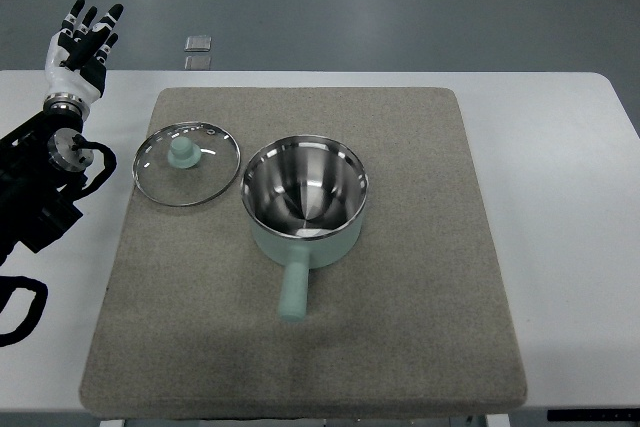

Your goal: Place lid left of pot with left hand

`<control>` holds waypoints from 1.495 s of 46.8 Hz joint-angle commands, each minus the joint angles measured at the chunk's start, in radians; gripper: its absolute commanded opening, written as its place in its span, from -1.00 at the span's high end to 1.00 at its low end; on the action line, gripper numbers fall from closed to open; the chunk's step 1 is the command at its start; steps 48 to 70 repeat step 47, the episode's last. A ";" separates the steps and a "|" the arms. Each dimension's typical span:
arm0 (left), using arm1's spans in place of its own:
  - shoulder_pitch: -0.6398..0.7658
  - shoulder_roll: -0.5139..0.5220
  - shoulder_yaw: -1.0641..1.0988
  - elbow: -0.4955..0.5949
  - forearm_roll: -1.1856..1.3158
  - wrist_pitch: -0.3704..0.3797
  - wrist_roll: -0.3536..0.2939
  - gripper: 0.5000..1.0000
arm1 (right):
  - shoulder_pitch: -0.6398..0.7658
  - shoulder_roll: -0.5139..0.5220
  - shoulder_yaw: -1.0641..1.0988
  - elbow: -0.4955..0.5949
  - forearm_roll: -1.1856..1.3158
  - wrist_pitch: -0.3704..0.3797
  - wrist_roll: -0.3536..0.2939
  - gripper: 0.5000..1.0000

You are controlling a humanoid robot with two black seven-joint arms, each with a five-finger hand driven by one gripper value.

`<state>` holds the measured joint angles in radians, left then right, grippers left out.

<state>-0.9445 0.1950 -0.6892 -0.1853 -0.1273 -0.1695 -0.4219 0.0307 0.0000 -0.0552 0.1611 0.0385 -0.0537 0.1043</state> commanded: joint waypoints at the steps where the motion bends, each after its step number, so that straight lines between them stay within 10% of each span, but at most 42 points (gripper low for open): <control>1: -0.007 0.000 0.000 0.000 0.002 -0.002 0.000 -0.96 | 0.000 0.000 0.000 0.000 0.000 0.000 0.000 -0.69; 26: -0.031 -0.046 -0.001 -0.002 -0.002 0.076 0.023 -0.97 | 0.000 0.000 0.000 0.000 0.000 0.000 0.000 -0.69; 34: -0.042 -0.046 0.005 0.004 -0.002 0.076 0.123 -0.97 | 0.000 0.000 0.000 0.000 0.000 0.000 0.000 -0.69; 70: -0.036 -0.039 -0.003 0.004 0.000 0.056 0.112 -0.97 | -0.003 0.000 0.000 0.000 -0.002 0.006 -0.001 -0.69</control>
